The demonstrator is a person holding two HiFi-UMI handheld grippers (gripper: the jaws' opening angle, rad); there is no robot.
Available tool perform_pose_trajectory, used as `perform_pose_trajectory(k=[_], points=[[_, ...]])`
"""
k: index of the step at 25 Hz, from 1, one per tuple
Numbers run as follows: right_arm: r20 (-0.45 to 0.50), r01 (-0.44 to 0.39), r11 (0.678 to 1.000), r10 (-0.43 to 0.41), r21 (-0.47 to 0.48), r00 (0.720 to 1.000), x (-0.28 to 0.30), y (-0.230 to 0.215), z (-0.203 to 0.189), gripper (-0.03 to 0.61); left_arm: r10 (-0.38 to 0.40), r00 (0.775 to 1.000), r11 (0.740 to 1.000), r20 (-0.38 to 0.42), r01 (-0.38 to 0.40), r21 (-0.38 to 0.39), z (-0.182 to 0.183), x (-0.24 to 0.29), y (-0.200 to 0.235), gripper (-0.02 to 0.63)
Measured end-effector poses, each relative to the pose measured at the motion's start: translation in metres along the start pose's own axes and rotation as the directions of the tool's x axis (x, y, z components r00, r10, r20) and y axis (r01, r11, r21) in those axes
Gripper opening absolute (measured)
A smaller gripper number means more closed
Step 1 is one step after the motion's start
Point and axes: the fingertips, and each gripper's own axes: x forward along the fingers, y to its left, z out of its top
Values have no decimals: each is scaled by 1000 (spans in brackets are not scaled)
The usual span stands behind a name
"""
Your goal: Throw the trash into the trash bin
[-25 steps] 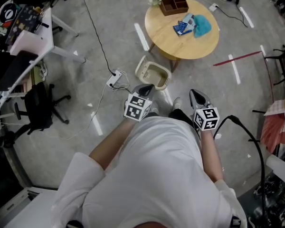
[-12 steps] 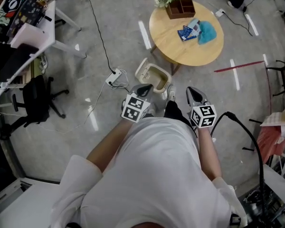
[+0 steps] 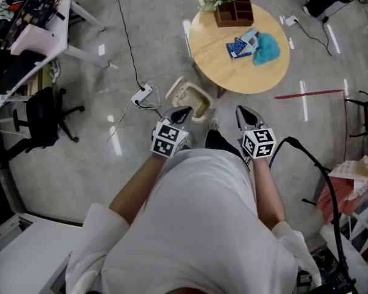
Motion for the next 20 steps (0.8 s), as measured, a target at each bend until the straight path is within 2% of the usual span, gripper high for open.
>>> perform_pose_trajectory(k=[9,20], points=[[-48,-61,998,60,-23,997,34,-57,16,2,78,997,994,-13,-79,-82,16,35,9,3],[-148,-74,996,65,-53,987,76,-134,17,3,157,987,975,-21,-158,-156,27,71,10,3]])
